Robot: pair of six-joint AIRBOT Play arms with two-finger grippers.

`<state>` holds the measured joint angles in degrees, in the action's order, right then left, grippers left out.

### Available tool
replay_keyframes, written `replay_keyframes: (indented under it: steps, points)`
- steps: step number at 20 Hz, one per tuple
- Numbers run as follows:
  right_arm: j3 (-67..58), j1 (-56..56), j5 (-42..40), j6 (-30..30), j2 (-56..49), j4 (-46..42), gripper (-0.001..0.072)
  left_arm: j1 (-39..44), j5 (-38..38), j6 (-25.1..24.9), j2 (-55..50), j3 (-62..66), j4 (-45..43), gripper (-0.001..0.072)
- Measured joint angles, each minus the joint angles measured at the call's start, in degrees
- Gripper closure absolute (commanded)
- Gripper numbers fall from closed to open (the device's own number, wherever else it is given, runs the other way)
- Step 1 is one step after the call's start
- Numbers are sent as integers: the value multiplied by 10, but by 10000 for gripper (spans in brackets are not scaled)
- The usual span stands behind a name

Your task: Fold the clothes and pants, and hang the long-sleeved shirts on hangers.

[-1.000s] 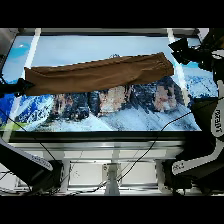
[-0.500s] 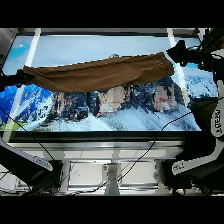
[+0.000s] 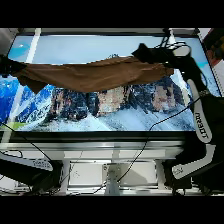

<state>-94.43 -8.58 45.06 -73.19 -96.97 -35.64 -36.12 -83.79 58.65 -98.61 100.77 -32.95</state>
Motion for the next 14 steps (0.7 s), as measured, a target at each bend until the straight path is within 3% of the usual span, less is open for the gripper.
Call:
replay_keyframes:
  steps: [6, 14]
  points:
    - [-47, -152, -135, -62, -54, -67, 691, 7, -53, 42, 51, 0, -22, 688]
    - [-191, -242, -93, -173, -186, -94, 691, 67, -79, 70, 67, 0, -26, 688]
